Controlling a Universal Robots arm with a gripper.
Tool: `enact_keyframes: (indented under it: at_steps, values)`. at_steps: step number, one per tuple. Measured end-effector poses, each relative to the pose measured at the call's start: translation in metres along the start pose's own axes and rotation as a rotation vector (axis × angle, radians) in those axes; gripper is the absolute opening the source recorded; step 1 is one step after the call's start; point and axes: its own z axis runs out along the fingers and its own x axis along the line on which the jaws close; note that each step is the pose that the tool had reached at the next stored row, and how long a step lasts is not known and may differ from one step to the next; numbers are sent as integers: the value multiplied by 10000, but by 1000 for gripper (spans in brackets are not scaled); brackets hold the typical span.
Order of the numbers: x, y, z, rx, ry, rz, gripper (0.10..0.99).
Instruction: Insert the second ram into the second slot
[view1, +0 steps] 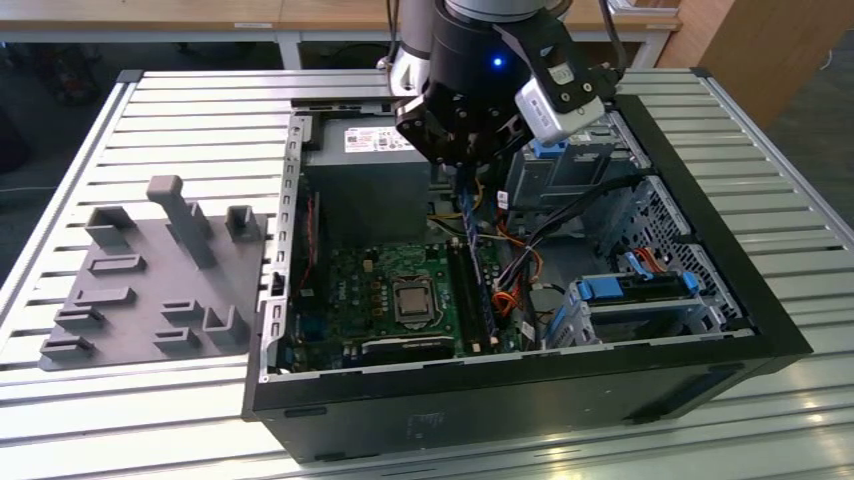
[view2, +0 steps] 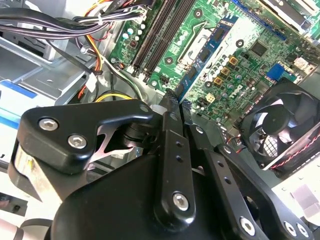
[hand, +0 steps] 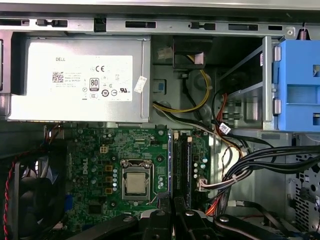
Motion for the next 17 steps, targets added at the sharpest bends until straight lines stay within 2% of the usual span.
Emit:
enact_keyframes:
  at_steps: [9,11,17]
  values:
    - [0,-1,18,1,29,1,137]
    - [0,-1,45,0,82,2,137]
    - [1,-2,54,0,110,3,137]
